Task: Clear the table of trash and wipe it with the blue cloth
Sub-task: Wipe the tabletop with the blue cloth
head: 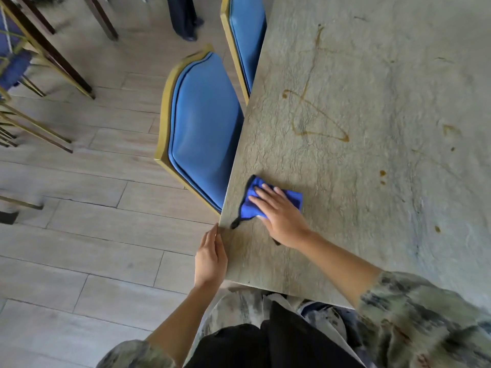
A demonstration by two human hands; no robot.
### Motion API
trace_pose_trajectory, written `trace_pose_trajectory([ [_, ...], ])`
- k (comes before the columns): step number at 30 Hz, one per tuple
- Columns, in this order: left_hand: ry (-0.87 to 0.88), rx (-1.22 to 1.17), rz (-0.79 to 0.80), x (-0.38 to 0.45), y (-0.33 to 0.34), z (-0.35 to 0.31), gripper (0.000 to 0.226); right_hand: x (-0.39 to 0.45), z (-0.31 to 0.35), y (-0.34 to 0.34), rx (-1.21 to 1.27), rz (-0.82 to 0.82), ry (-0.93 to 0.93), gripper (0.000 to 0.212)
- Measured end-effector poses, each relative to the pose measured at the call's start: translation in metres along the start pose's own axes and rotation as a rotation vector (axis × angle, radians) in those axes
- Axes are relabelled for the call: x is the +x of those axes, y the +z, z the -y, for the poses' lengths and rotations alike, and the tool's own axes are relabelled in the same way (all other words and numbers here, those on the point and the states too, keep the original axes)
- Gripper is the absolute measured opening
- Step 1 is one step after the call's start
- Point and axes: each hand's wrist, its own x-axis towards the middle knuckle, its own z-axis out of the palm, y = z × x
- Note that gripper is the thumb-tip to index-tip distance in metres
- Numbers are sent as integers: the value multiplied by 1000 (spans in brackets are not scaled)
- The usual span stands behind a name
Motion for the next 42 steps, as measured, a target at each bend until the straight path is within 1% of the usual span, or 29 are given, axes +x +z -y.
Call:
trace_pose_trajectory([
  [2, -14, -22, 62, -13, -4, 2, 38, -11, -18, -7, -23, -17, 122, 48],
  [4, -24, -57, 129, -20, -8, 3, 40, -8, -22, -10, -41, -33, 289, 49],
  [6, -21, -82, 193, -22, -14, 8, 42, 3, -8, -8, -55, -49, 440, 50],
  [8, 14, -70, 248, -19, -20, 15, 46, 15, 17, -2, -52, -35, 536, 50],
  [9, 38, -49, 274, -18, -24, 19, 48, 18, 30, 2, -51, -21, 542, 51],
  [11, 92, 37, 322, -18, -32, 28, 56, 19, 58, 11, -48, 2, 481, 54],
  [14, 156, 166, 385, -20, -46, 40, 84, 1, 97, 22, -43, 32, 326, 54],
  [15, 185, 199, 384, -20, -50, 43, 93, -10, 106, 25, -55, 49, 270, 53],
  [16, 222, 226, 372, -19, -54, 46, 98, -23, 111, 26, -74, 67, 211, 53],
  [19, 300, 262, 361, -19, -62, 48, 95, -72, 105, 23, -95, 106, 83, 50],
  [21, 328, 308, 374, -16, -66, 47, 92, -104, 83, 14, -73, 102, 122, 50],
  [22, 344, 330, 383, -14, -66, 46, 89, -117, 70, 8, -63, 86, 195, 51],
  [25, 389, 363, 408, -10, -66, 42, 80, -131, 38, -9, -23, -13, 547, 59],
  [27, 423, 362, 417, -7, -64, 37, 73, -116, 44, -10, -28, -44, 744, 62],
  [29, 443, 350, 418, -3, -60, 31, 68, -91, 65, -1, -33, -62, 823, 63],
  [30, 451, 341, 408, -1, -58, 27, 66, -80, 78, 5, -28, -66, 806, 62],
  [33, 472, 295, 371, 7, -49, 17, 55, -62, 113, 20, -21, -30, 648, 60],
  [34, 474, 283, 373, 9, -46, 14, 55, -64, 121, 22, -15, -29, 610, 59],
  [37, 498, 261, 388, 14, -37, 7, 66, -89, 128, 24, -11, -33, 541, 55],
  [39, 521, 260, 408, 16, -31, 5, 70, -110, 120, 21, -18, -63, 568, 53],
  [42, 549, 268, 441, 15, -21, -2, 69, -121, 93, 11, -36, -94, 715, 54],
])
